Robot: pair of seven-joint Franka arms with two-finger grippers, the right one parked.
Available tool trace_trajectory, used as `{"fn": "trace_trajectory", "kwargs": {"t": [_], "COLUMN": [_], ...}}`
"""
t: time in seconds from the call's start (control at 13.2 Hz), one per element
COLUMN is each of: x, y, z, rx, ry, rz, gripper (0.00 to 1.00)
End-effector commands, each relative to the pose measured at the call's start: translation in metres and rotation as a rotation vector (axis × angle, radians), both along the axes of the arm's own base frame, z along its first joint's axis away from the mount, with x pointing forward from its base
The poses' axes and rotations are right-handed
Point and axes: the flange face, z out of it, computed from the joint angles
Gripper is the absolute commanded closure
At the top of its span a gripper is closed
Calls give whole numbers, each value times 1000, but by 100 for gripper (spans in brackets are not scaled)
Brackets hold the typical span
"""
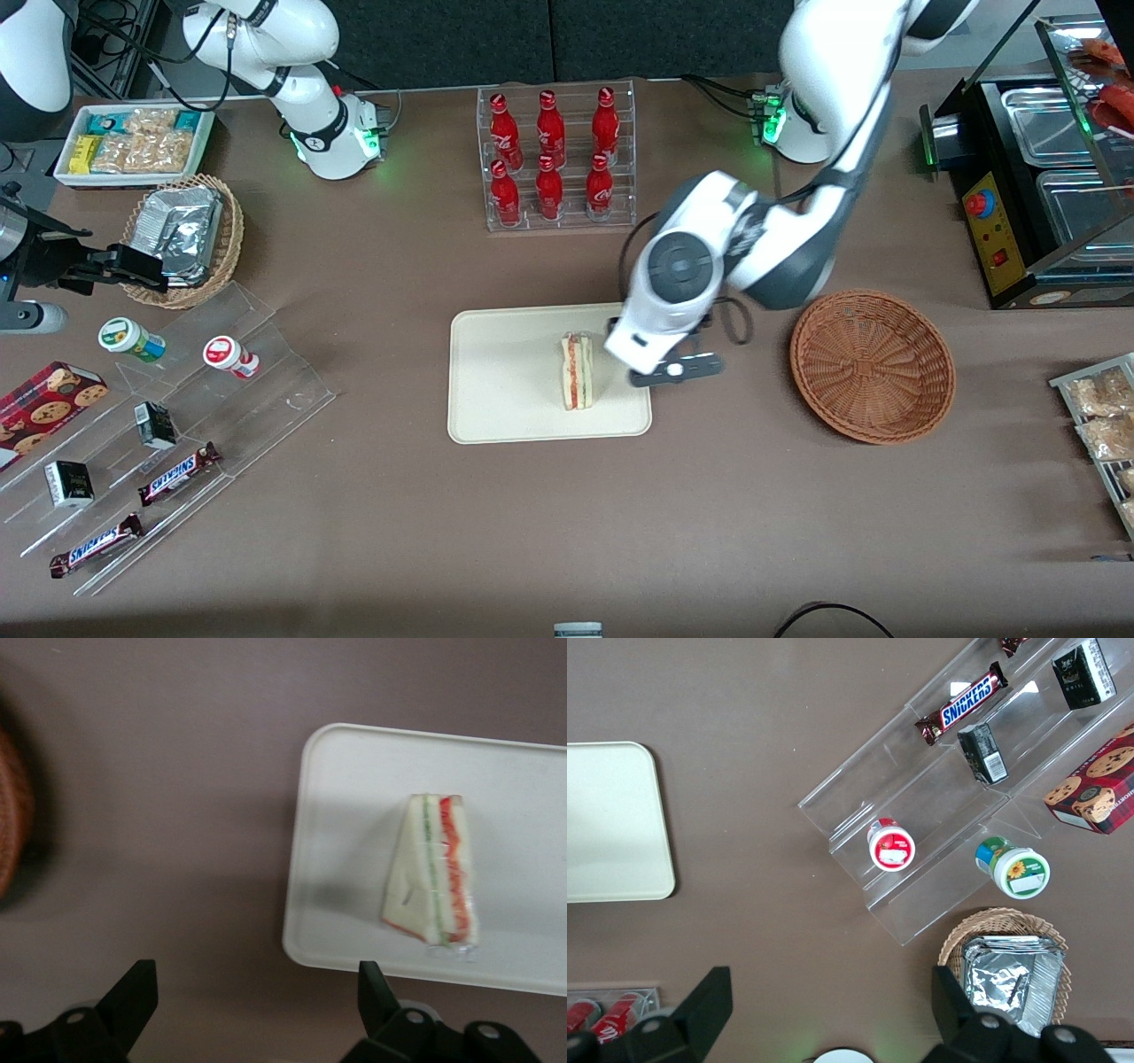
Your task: Place sandwich from basket to tray
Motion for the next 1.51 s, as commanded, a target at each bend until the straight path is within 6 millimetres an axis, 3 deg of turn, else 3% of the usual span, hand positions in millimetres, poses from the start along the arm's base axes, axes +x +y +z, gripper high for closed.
{"fn": "trace_trajectory", "kwargs": {"t": [0.0,0.45,0.6,1.13,1.43], "x": [-29,-47,-51,-55,-55], "y": [54,215,251,299,303], "z": [20,57,73,172,196], "rx": [4,-19,-27,-5,-7], "ry": [14,9,-10,-35,-50], "rz": [-68,-174,-191,-111,-103], "gripper": [0,0,0,0,0]}}
